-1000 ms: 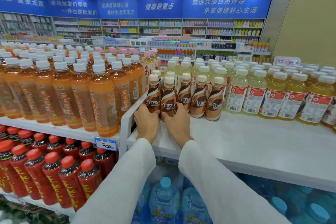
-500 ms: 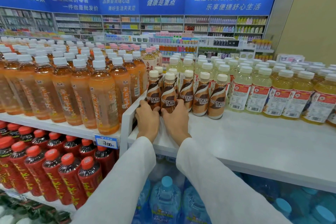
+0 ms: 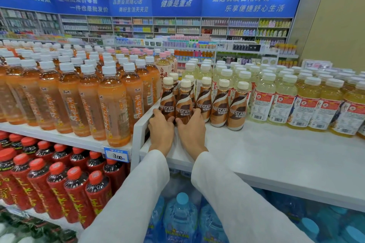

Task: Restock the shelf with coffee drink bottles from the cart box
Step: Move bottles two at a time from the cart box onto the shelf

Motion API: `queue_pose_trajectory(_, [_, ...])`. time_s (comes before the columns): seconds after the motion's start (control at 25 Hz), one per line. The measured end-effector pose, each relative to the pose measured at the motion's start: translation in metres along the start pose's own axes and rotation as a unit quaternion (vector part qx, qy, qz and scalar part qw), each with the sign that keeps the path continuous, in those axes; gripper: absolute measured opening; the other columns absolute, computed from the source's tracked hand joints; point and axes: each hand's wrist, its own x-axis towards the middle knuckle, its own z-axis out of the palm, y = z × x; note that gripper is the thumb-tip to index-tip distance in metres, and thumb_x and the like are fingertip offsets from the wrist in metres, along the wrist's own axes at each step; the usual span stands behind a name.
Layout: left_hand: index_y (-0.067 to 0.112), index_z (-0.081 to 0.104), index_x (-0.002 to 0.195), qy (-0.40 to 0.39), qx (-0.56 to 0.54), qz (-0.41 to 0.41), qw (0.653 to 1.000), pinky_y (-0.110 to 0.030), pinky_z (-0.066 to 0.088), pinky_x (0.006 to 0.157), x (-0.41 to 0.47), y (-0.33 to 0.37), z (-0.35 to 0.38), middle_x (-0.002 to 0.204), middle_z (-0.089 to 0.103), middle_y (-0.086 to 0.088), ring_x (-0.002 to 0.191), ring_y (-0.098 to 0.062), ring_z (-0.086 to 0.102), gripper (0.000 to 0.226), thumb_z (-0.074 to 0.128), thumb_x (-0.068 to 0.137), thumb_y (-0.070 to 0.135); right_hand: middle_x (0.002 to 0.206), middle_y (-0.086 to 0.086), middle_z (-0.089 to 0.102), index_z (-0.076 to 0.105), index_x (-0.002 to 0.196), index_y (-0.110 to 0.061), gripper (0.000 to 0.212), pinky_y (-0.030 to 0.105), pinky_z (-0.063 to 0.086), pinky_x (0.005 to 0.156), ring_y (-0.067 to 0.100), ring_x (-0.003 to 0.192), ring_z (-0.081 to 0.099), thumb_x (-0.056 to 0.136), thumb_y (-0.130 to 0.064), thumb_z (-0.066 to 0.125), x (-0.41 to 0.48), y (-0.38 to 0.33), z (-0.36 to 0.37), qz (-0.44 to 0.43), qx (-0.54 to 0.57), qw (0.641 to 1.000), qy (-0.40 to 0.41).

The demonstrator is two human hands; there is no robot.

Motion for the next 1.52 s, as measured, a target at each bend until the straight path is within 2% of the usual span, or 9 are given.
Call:
queue_pose_trajectory(0.28, [0.012, 0.048, 0.136, 0.006, 0.005, -0.001, 1.0, -0.047, 0.05, 0.101, 0.0, 0.0, 0.003, 0.134, 0.062, -0.017, 0.124, -0.038, 0.058, 0.051, 0.072, 0.093, 0.028, 0.133, 0.007, 0.056, 0.045, 0.132, -0.014, 0.054, 0.035, 0.046, 0.101, 0.025, 0.123, 0.055, 0.09, -0.028, 0.075, 0.001, 0.0, -0.002, 0.0, 0.002, 1.0, -0.004])
queue_pose_trajectory(0.44, [0.012, 0.054, 0.139, 0.005, -0.007, 0.008, 1.0, -0.046, 0.043, 0.109, -0.006, -0.002, -0.005, 0.137, 0.062, -0.013, 0.13, -0.036, 0.054, 0.05, 0.069, 0.095, 0.03, 0.138, 0.008, 0.054, 0.046, 0.137, -0.012, 0.063, 0.043, 0.045, 0.109, 0.027, 0.129, 0.052, 0.087, -0.031, 0.079, 0.001, 0.002, -0.013, 0.024, 0.025, 0.998, -0.043])
queue_pose_trajectory(0.68, [0.011, 0.056, 0.143, -0.009, -0.013, 0.017, 1.0, -0.048, 0.041, 0.114, -0.04, -0.008, -0.035, 0.142, 0.061, -0.01, 0.133, -0.032, 0.053, 0.051, 0.063, 0.098, 0.034, 0.146, 0.004, 0.055, 0.051, 0.144, -0.015, 0.054, 0.043, 0.043, 0.112, 0.023, 0.131, 0.053, 0.094, -0.03, 0.069, -0.035, 0.019, -0.057, 0.001, 0.001, 0.994, -0.109])
queue_pose_trajectory(0.96, [0.027, 0.067, 0.129, 0.042, -0.094, 0.038, 0.994, -0.031, 0.052, 0.1, -0.153, -0.041, -0.089, 0.125, 0.07, 0.009, 0.111, -0.007, 0.064, 0.034, 0.066, 0.097, 0.036, 0.141, -0.018, 0.051, 0.053, 0.141, -0.03, 0.042, 0.027, 0.04, 0.111, 0.003, 0.129, 0.048, 0.101, -0.042, 0.058, -0.128, 0.031, -0.116, -0.091, 0.049, 0.983, -0.15])
queue_pose_trajectory(1.16, [0.043, 0.07, 0.117, 0.068, -0.117, -0.01, 0.991, -0.015, 0.053, 0.088, -0.252, -0.073, -0.138, 0.108, 0.071, 0.029, 0.102, 0.007, 0.067, 0.025, 0.067, 0.093, 0.047, 0.126, -0.039, 0.057, 0.062, 0.126, -0.046, 0.033, 0.009, 0.039, 0.097, -0.014, 0.12, 0.05, 0.093, -0.052, 0.064, -0.217, 0.052, -0.137, -0.079, 0.137, 0.967, -0.198])
queue_pose_trajectory(1.28, [0.045, 0.073, 0.109, 0.098, -0.115, -0.076, 0.986, -0.004, 0.049, 0.077, -0.319, -0.103, -0.165, 0.099, 0.073, 0.03, 0.091, 0.009, 0.068, 0.02, 0.066, 0.09, 0.046, 0.121, -0.032, 0.064, 0.069, 0.116, -0.043, 0.027, 0.008, 0.042, 0.095, -0.007, 0.116, 0.058, 0.09, -0.042, 0.071, -0.274, 0.076, -0.126, -0.034, 0.17, 0.949, -0.262])
queue_pose_trajectory(1.4, [0.034, 0.075, 0.105, 0.142, -0.092, -0.16, 0.973, -0.005, 0.05, 0.072, -0.388, -0.143, -0.186, 0.101, 0.076, 0.023, 0.088, 0.007, 0.069, 0.019, 0.072, 0.093, 0.021, 0.113, -0.017, 0.071, 0.072, 0.107, -0.034, 0.02, 0.032, 0.046, 0.105, 0.007, 0.111, 0.065, 0.09, -0.026, 0.075, -0.323, 0.102, -0.103, 0.008, 0.144, 0.93, -0.337])
queue_pose_trajectory(1.44, [0.03, 0.076, 0.102, 0.16, -0.083, -0.183, 0.967, -0.008, 0.052, 0.071, -0.407, -0.156, -0.193, 0.098, 0.077, 0.018, 0.083, 0.005, 0.07, 0.021, 0.073, 0.092, 0.012, 0.112, -0.013, 0.072, 0.071, 0.105, -0.034, 0.018, 0.031, 0.046, 0.104, 0.009, 0.108, 0.065, 0.09, -0.025, 0.075, -0.338, 0.11, -0.093, 0.01, 0.123, 0.926, -0.358])
queue_pose_trajectory(1.52, [0.028, 0.076, 0.095, 0.195, -0.076, -0.243, 0.947, -0.014, 0.055, 0.069, -0.444, -0.182, -0.206, 0.094, 0.08, 0.007, 0.075, 0.001, 0.069, 0.025, 0.075, 0.088, 0.004, 0.11, -0.008, 0.072, 0.066, 0.097, -0.041, 0.021, 0.01, 0.045, 0.091, 0.009, 0.102, 0.066, 0.089, -0.025, 0.076, -0.367, 0.12, -0.075, 0.025, 0.086, 0.909, -0.408])
